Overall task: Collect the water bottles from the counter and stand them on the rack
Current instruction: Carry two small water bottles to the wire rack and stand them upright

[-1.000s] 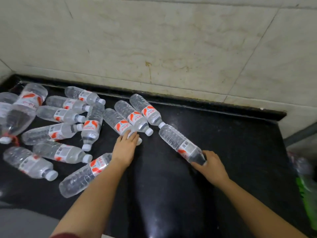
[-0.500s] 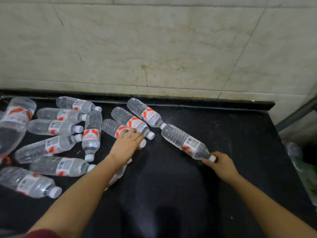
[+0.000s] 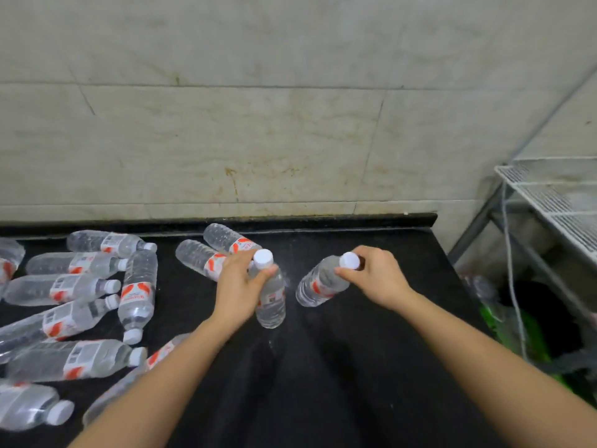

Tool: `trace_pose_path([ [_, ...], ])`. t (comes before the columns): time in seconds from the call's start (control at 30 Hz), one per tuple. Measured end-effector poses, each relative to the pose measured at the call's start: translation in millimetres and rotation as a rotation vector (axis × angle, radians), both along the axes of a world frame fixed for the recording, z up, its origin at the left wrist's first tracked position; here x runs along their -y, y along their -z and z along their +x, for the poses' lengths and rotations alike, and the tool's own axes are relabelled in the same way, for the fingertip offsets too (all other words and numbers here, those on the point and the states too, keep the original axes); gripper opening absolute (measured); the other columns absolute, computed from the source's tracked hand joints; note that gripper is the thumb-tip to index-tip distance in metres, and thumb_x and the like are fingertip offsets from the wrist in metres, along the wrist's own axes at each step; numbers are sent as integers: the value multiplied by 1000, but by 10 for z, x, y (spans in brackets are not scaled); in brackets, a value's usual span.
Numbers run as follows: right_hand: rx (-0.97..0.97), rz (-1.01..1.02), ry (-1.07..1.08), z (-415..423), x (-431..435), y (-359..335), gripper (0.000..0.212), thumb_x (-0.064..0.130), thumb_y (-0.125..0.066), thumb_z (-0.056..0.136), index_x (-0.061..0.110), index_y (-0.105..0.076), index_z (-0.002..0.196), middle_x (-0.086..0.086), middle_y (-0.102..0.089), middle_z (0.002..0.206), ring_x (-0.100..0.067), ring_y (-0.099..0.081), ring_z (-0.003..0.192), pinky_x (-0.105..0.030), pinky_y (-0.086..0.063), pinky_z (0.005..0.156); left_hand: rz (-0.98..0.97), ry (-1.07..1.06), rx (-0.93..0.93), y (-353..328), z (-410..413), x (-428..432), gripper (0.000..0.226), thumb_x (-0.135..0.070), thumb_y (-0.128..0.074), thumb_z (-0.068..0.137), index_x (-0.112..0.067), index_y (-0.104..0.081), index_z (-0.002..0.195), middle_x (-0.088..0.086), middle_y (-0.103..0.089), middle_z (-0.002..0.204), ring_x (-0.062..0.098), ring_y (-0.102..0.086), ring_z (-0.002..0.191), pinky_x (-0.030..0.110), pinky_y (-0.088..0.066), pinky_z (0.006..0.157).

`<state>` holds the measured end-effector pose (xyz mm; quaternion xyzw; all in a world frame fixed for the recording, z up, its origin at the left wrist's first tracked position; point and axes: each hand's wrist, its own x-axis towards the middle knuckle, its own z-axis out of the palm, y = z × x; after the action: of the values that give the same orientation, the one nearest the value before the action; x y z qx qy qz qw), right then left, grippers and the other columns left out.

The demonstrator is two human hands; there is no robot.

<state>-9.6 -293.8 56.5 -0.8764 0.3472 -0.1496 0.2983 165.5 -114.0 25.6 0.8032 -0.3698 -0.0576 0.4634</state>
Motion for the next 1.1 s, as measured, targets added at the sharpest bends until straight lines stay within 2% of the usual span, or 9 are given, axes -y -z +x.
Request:
trace_pose_path([
  [0.17,17,-3,16,-580,216,-553,37,39,-77,75,4,-67,80,-5,-60,69,-12,-48,62,-29,-38,56,-29,174,43,-366,-569,466,37,-49,-63,75,-23,-66,101,-7,-64,96,16,-56,95,35,-46,83],
  [0.3,90,-20,95,-1264,458,-1026,38,35,-80,72,0,-66,72,1,-50,58,-8,-41,53,-24,-33,50,-131,267,0,-848,-1192,912,25,-34,-73,78,-29,-65,101,-12,-61,96,12,-57,98,30,-46,86],
  [0.43,201,-67,130,-2012,793,-1523,36,33,-81,72,-1,-68,71,0,-48,57,-6,-37,52,-24,-29,51,-245,351,-116,-1289,-1833,1361,26,-29,-74,77,-27,-66,102,-7,-67,103,6,-61,98,22,-48,83],
  [0.53,209,-152,93,-2514,1140,-1958,43,36,-80,74,-4,-65,71,-1,-44,57,-6,-34,50,-24,-25,49,-318,395,-158,-1656,-2342,1752,24,-29,-74,78,-24,-68,101,-5,-70,102,10,-64,99,29,-50,88],
  [0.6,203,-229,74,-2810,1380,-2244,47,37,-78,76,-5,-60,67,-1,-41,56,-7,-32,51,-27,-24,49,-365,404,-173,-1901,-2675,2027,22,-28,-73,79,-22,-69,100,-6,-72,96,5,-66,92,22,-51,83],
  [0.7,204,-315,72,-3240,1712,-2564,41,35,-75,79,8,-52,58,3,-36,52,-5,-28,47,-23,-21,45,-428,395,-187,-2198,-3120,2435,18,-22,-70,82,-15,-69,99,-8,-70,85,-7,-62,73,7,-47,68],
  [0.83,218,-347,83,-3693,2190,-2736,51,29,-75,80,19,-35,49,6,-27,50,-6,-24,41,-23,-18,42,-435,402,-219,-2416,-3551,2931,17,-24,-70,83,-16,-70,98,0,-72,89,12,-66,84,25,-52,78],
  [0.9,210,-348,115,-3860,2457,-2753,53,30,-75,79,20,-33,49,7,-26,49,-6,-24,39,-23,-18,41,-436,407,-192,-2471,-3697,3176,18,-25,-70,83,-15,-71,98,0,-72,89,12,-65,84,27,-51,77],
  [1.1,250,-269,197,-4115,3214,-2691,32,34,-71,82,8,-58,68,-4,-38,62,-12,-34,55,-29,-24,52,-416,423,-197,-2447,-3857,3926,22,-28,-69,84,-15,-72,102,0,-73,92,14,-68,88,34,-53,80],
])
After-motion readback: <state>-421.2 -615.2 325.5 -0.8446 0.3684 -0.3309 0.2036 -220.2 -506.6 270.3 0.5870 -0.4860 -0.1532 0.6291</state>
